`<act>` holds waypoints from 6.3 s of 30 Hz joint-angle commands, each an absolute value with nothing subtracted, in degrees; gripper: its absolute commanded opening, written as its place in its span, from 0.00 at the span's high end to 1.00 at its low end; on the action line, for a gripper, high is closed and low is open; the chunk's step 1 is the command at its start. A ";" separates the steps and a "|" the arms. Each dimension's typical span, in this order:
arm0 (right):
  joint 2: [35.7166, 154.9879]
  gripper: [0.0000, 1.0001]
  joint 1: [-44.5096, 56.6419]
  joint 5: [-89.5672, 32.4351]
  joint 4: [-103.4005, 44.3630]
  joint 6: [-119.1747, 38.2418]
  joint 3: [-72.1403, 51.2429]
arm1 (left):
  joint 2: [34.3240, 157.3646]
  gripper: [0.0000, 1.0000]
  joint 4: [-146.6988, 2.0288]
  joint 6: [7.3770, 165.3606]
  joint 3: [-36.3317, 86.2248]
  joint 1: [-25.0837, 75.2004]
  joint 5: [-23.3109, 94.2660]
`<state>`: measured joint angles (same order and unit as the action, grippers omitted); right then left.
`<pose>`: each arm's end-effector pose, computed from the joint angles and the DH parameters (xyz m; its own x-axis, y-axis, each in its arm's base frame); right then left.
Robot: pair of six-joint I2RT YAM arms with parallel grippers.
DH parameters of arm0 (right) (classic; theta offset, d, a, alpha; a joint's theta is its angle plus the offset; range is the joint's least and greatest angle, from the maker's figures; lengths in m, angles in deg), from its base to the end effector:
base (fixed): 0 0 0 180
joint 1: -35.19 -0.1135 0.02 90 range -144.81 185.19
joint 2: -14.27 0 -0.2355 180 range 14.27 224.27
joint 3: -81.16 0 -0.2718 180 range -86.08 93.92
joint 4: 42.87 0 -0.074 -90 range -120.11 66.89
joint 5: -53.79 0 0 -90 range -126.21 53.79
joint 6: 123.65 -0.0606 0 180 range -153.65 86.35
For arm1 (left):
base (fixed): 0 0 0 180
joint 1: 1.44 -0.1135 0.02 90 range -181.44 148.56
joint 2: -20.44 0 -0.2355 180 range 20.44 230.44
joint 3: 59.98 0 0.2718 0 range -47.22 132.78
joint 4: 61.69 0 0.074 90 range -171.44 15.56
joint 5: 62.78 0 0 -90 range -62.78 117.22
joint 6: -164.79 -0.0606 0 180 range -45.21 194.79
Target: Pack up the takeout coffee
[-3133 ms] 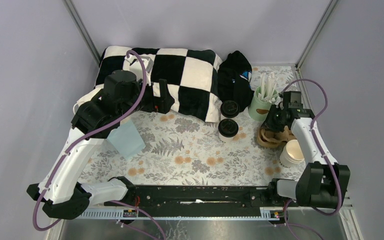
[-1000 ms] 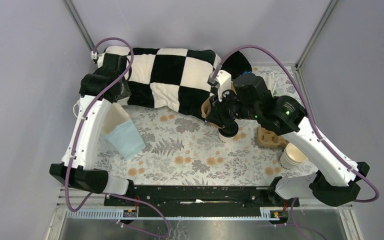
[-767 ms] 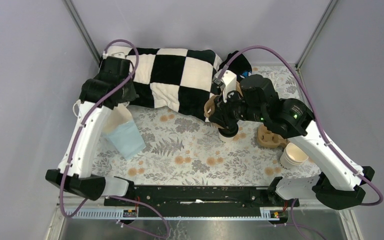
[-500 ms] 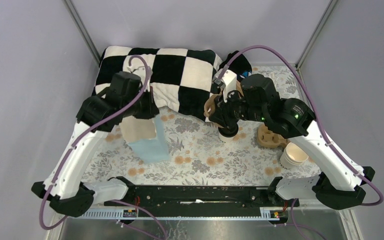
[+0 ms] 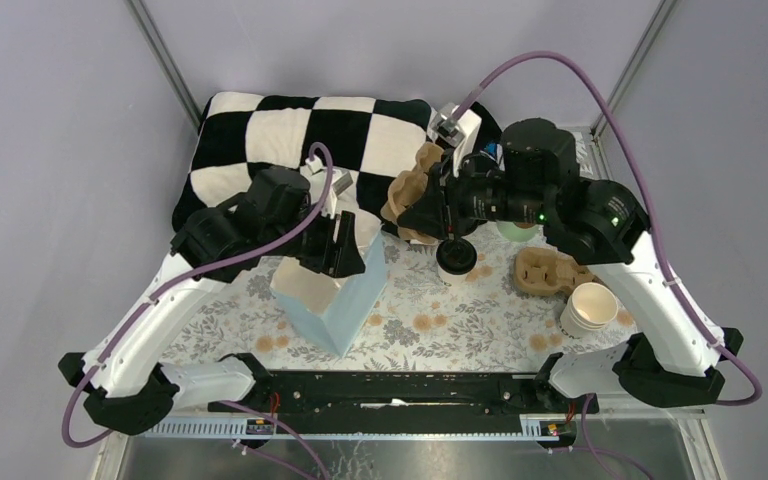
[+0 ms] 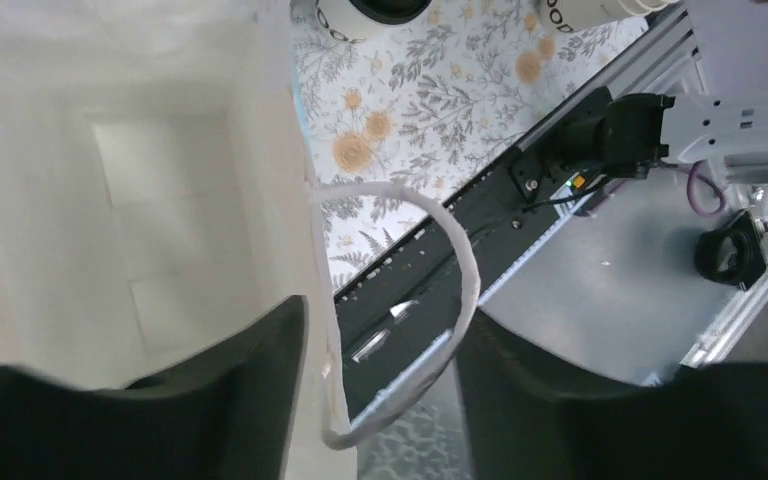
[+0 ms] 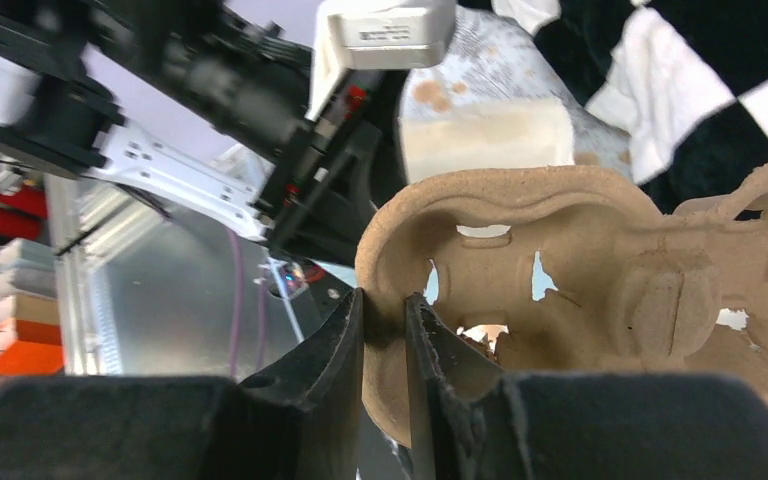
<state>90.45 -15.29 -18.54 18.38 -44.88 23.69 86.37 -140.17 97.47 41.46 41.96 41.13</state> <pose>0.1631 0.2267 0.5050 -0.3400 -0.1205 -0.9327 -0.8722 0.4114 0.2648 0.1661 -0.1771 0.3959 -0.7634 0.2068 -0.6119 0.5423 0.7198 -0.4333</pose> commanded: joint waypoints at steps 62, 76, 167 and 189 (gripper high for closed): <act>114.60 1.00 -12.69 11.02 15.86 -56.46 31.48 | 74.77 1.00 -110.47 123.21 19.97 12.97 53.95; 112.79 1.00 -19.66 1.27 20.00 -43.54 28.42 | 72.89 1.00 -109.73 120.76 19.21 12.97 51.96; 101.32 0.01 -25.80 -33.68 14.49 -53.80 16.61 | 66.52 1.00 -103.69 106.60 12.98 19.43 46.90; 99.86 0.29 -24.00 -51.35 22.43 -85.89 19.48 | 80.28 0.57 -129.03 108.98 34.24 19.38 35.74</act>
